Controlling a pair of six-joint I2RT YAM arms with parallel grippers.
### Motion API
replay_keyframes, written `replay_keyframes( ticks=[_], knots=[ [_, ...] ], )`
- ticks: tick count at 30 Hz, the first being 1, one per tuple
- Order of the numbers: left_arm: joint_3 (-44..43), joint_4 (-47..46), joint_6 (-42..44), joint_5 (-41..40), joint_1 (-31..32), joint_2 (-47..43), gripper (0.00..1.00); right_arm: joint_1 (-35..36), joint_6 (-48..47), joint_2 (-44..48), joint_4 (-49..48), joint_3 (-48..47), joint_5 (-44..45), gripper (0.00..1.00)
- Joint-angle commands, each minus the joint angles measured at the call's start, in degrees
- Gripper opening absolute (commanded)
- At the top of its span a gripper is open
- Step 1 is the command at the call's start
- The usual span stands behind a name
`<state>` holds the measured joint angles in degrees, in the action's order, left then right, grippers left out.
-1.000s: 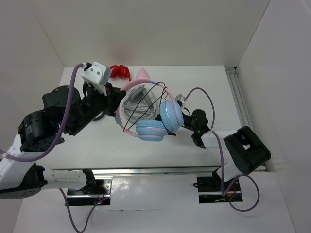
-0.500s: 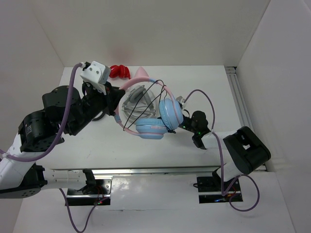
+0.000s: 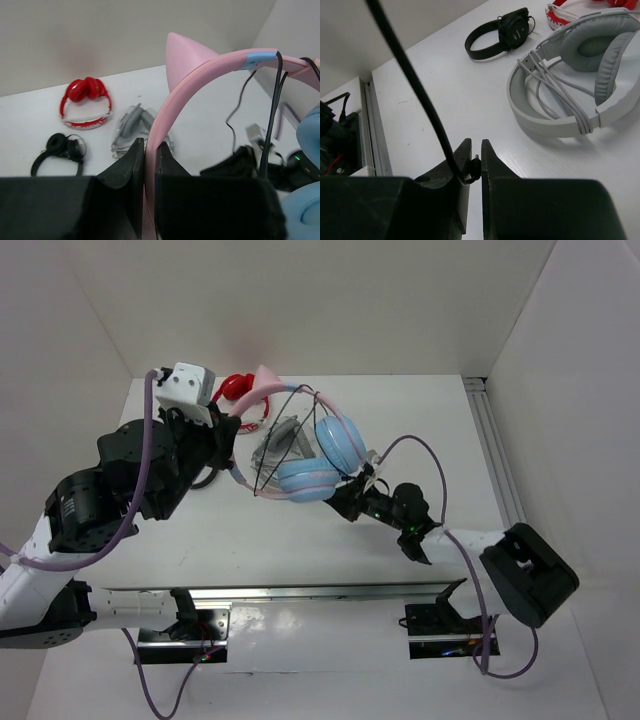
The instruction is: Wrap the headphones
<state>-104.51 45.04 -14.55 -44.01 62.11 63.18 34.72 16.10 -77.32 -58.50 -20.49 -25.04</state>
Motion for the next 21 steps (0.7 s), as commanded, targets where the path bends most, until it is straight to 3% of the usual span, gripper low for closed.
replay_keyframes(
  ticks=[1,4,10,16,21],
  knots=[
    [0.2,-7.9,-6.7,-13.4,0.1,-1.5,0.0,4.5,-2.2,6.7,6.7,2.5,9.6,0.0],
    [1.7,-9.6,-8.8,-21.3,0.1,-1.5,0.0,8.9,-2.7,12.5,13.0,3.7,15.5,0.0],
    [3.2,-14.7,-10.0,-26.0,-0.4,-0.2,0.0,21.8,-7.0,21.9,25.8,2.0,23.5,0.0],
    [2.0,-17.0,-9.3,-28.1,-3.4,2.4,0.0,32.2,-8.4,23.9,38.3,-3.4,35.0,0.0],
    [4.2,-24.6,-5.1,-27.5,-7.5,4.2,0.0,41.1,-8.9,19.7,43.1,-7.7,43.0,0.0]
  ],
)
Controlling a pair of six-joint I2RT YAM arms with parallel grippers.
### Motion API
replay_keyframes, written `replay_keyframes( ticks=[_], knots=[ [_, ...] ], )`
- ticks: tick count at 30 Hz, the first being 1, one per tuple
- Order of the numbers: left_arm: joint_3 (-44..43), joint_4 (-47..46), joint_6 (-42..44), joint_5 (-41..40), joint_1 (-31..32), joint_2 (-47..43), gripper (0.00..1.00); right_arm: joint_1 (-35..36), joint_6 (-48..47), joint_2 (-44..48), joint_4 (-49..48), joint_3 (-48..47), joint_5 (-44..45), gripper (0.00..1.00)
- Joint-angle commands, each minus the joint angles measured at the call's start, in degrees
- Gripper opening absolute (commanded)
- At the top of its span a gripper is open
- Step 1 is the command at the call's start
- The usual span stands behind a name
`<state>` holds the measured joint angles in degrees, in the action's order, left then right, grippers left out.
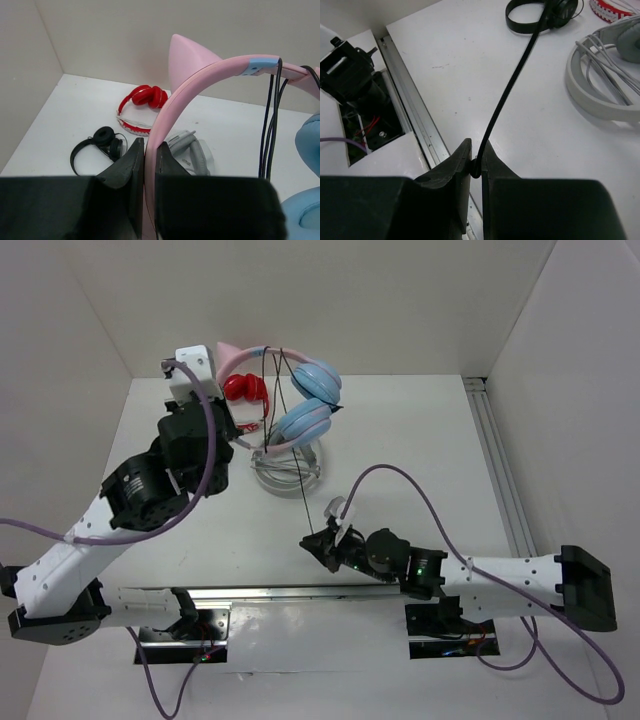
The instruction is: Wrap the headphones
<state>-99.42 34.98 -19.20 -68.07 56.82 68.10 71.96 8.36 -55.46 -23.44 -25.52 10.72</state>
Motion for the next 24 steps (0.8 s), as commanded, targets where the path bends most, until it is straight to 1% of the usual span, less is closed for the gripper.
replay_keyframes(
  ticks=[1,3,4,6,7,9,10,12,13,15,16,17,18,20,24],
  knots=[
    [-0.9,-14.6,-0.4,-3.5,-4.0,0.3,0.0,5.0,-1.2,-2.7,8.8,-3.8,9.5,0.0],
    [-1.5,-14.6,-0.4,-2.9,-5.5,2.4,0.0,8.3,-1.2,-3.9,9.5,-4.5,11.6,0.0],
    [-2.3,-13.9,-0.4,-2.2,-6.7,3.1,0.0,9.2,-1.2,-4.6,10.1,-5.8,14.0,0.0],
    [-3.8,-13.3,-1.7,-2.2,-6.7,5.2,0.0,11.6,-1.2,-7.5,11.5,-7.5,16.1,0.0],
    [-3.9,-12.5,-1.7,-2.2,-6.7,5.9,0.0,12.4,-1.2,-8.6,11.5,-9.5,19.1,0.0],
    [-4.4,-12.5,-1.7,-1.7,-6.7,8.0,0.0,14.4,-1.2,-12.4,12.9,-11.8,22.0,0.0],
    [-4.4,-12.5,-1.7,-2.3,-6.7,8.7,0.0,15.1,-1.2,-13.6,12.9,-14.5,25.0,0.0],
    [-3.9,-11.2,-2.4,-2.3,-8.4,10.3,0.0,16.5,-1.2,-16.8,15.3,-17.4,27.2,0.0],
    [-3.3,-9.8,-5.6,-0.2,-9.1,10.8,0.0,18.2,-1.9,-17.6,15.3,-19.8,29.2,0.0],
    [-2.8,-5.6,-10.9,3.8,-12.9,11.5,0.0,19.6,-3.2,-19.1,15.8,-21.5,30.4,0.0],
    [-1.5,-2.5,-13.1,6.7,-14.3,11.5,0.0,21.1,-3.8,-19.1,15.8,-22.4,31.2,0.0],
    [-0.5,-1.7,-15.9,8.1,-16.8,11.5,0.0,21.8,-3.8,-19.1,16.9,-24.1,32.0,0.0],
    [0.5,-1.7,-16.7,9.1,-17.8,11.5,0.0,22.7,-4.5,-19.6,17.5,-24.9,32.5,0.0],
    [4.3,-1.7,-18.0,9.1,-18.8,11.5,0.0,24.8,-6.1,-19.1,18.1,-26.6,33.0,0.0],
    [9.4,-2.8,-19.6,10.6,-19.5,11.5,0.0,25.9,-9.2,-18.5,18.1,-29.4,32.1,0.0]
  ],
)
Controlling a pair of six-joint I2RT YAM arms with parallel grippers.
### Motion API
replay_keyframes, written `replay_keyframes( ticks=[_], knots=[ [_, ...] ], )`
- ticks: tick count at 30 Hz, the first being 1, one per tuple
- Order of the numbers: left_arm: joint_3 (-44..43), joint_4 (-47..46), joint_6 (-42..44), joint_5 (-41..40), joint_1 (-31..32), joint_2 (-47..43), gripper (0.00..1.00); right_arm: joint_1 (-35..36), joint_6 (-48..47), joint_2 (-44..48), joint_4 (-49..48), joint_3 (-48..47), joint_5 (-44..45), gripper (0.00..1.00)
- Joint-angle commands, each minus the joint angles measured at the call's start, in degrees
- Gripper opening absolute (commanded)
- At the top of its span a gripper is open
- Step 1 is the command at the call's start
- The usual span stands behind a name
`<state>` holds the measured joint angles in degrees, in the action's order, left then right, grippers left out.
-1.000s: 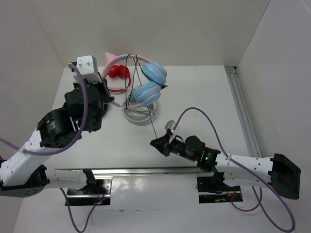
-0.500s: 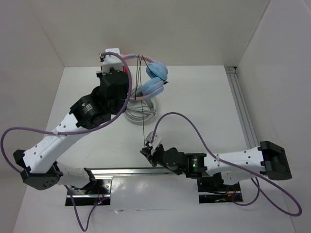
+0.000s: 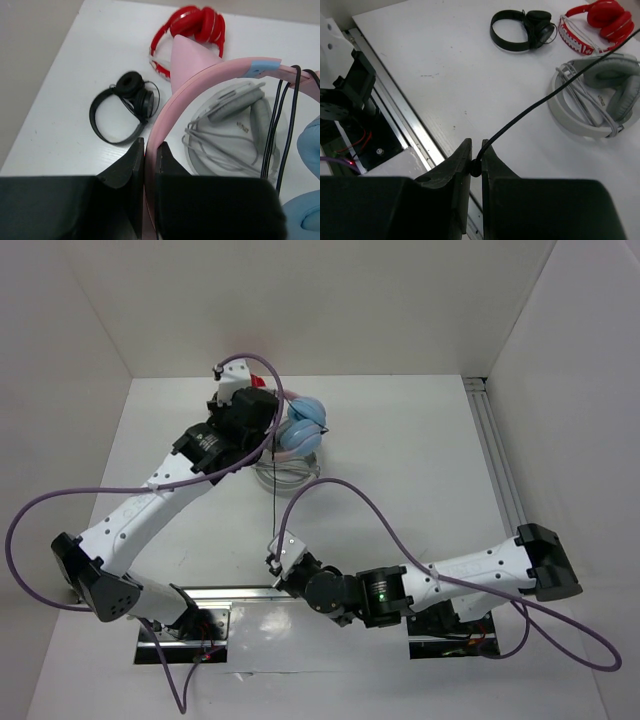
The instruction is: Wrap the headphones
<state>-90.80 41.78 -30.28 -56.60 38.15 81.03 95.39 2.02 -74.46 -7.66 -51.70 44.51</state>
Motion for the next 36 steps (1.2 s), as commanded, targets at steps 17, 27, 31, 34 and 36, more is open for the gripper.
replay_keyframes(
  ticks=[17,27,31,34,36],
  knots=[
    [8.5,-11.7,-1.2,2.5,3.6,-0.9,0.0,-8.9,-16.0,9.8,15.9,-12.7,-14.0,0.0],
    [12.1,-18.0,9.3,9.4,8.3,-1.5,0.0,-10.6,-20.5,10.4,27.3,-18.3,-17.6,0.0],
    [12.8,-18.6,13.2,13.5,9.7,-2.6,0.0,-10.6,-21.0,10.4,31.5,-18.9,-16.6,0.0],
    [15.3,-20.1,17.8,18.6,10.3,-5.4,0.0,-10.6,-21.0,11.9,33.8,-19.9,-15.3,0.0],
    [17.1,-21.2,22.5,22.8,10.8,-6.8,0.0,-10.6,-21.0,12.7,35.1,-20.5,-13.3,0.0]
  ],
)
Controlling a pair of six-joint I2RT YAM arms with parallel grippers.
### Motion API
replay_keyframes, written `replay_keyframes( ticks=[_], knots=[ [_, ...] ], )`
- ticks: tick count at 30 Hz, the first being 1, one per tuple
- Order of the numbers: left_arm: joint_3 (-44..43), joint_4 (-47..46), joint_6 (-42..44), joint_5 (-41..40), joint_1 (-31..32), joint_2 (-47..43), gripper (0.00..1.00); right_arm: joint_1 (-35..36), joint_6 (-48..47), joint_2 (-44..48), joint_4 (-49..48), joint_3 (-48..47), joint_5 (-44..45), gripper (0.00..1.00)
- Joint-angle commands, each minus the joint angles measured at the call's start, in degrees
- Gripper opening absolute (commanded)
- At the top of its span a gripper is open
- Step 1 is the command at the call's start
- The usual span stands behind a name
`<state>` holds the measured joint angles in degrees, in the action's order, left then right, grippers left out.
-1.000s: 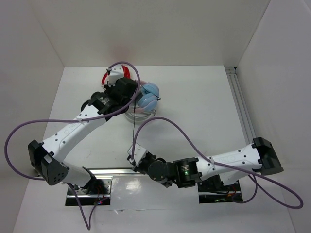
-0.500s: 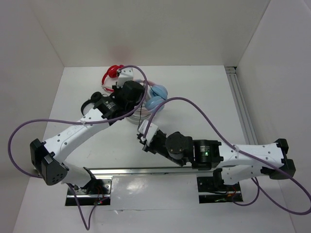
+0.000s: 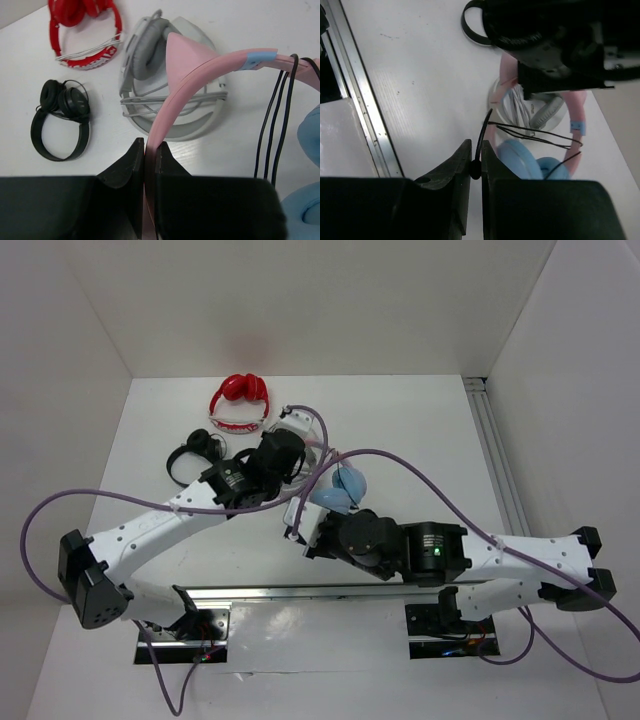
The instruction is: Wrap the headphones
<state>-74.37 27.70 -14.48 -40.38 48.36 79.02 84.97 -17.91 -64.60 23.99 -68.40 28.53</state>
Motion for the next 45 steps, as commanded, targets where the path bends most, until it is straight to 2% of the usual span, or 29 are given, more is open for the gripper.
replay_keyframes(
  ticks=[1,3,9,12,14,22,25,29,31,36,45],
  knots=[
    [0.6,-7.1,8.4,8.3,1.3,-6.5,0.0,-0.2,-0.6,3.8,4.7,-3.8,3.7,0.0],
    [2.0,-7.1,12.2,11.2,1.8,-8.2,0.0,-0.2,0.0,4.7,6.1,-4.4,6.2,0.0],
    [3.4,-1.3,15.4,16.4,3.1,-12.0,0.0,0.4,0.0,9.3,5.9,-4.4,10.8,0.0],
    [4.8,0.4,15.4,17.1,4.4,-14.8,0.0,0.4,-0.5,9.9,4.7,-3.3,16.7,0.0],
    [4.8,1.5,15.4,19.1,5.1,-16.4,0.0,0.4,-1.8,10.7,2.0,-2.4,22.0,0.0],
    [4.8,6.8,16.4,23.2,8.6,-19.8,0.0,0.4,-3.4,11.8,-2.2,0.0,25.0,0.0],
    [4.8,7.4,16.4,21.1,11.6,-20.3,0.0,0.4,-4.1,11.8,-3.8,1.6,26.8,0.0],
    [3.8,9.5,16.9,23.8,12.7,-20.3,0.0,0.4,-8.4,12.3,-9.8,4.8,33.2,0.0],
    [3.8,10.1,17.5,25.3,12.7,-21.0,0.0,-0.2,-9.2,13.9,-11.8,6.3,33.3,0.0],
    [-0.6,10.1,18.8,28.2,12.7,-22.3,0.0,-0.8,-7.5,15.9,-6.9,4.8,31.3,0.0],
    [-9.3,13.7,20.7,30.4,12.7,-21.2,0.0,-0.8,-9.7,18.1,-8.9,8.4,32.0,0.0]
  ],
)
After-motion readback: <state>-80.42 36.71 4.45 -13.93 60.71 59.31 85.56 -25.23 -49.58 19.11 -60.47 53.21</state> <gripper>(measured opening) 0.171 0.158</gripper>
